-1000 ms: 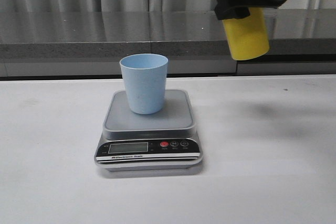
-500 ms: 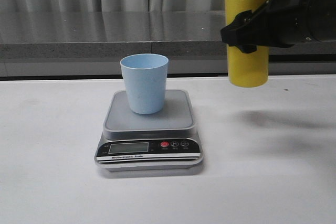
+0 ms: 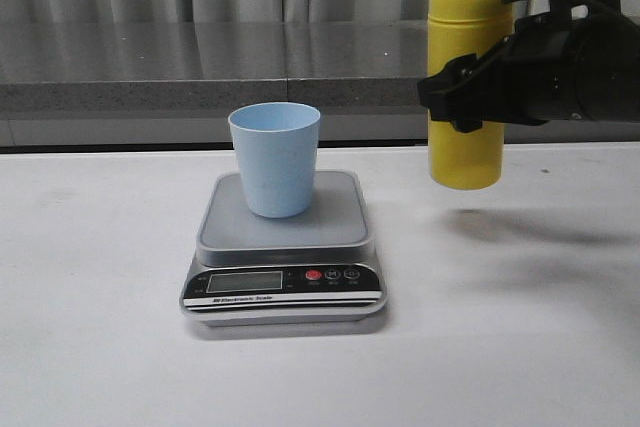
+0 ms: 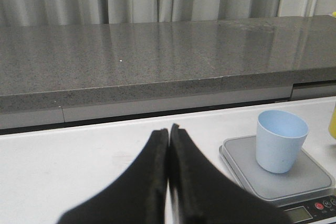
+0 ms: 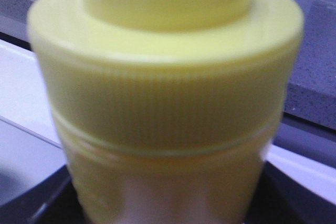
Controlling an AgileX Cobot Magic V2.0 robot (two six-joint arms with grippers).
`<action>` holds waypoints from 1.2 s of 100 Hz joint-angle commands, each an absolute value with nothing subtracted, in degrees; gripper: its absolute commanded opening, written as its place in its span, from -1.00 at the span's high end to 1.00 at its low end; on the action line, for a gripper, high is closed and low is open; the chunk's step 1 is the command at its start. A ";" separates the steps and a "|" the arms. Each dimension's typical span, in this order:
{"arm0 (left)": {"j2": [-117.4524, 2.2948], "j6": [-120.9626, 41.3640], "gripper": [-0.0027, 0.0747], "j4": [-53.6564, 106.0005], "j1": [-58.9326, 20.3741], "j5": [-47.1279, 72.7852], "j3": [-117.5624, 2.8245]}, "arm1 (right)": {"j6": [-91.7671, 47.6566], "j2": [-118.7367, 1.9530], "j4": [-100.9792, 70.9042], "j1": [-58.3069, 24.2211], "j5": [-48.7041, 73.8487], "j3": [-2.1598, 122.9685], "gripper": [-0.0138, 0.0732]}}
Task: Pour seasoning into cup on scale with both arms
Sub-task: 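Tilt the yellow bottle upright and move it back beside the scale, then lower the yellow bottle onto the table with the right gripper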
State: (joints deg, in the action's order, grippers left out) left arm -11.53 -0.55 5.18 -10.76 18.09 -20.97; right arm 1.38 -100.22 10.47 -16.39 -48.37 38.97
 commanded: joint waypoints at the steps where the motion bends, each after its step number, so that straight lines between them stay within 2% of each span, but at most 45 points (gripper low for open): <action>1: -12.11 -0.69 0.98 5.35 -10.75 13.92 -22.54 | 1.64 -99.06 10.04 -16.08 -54.30 39.87 0.17; 120: -12.11 -0.69 0.98 5.35 -10.75 13.92 -22.54 | 3.52 -105.22 12.29 -16.26 -62.46 33.82 0.17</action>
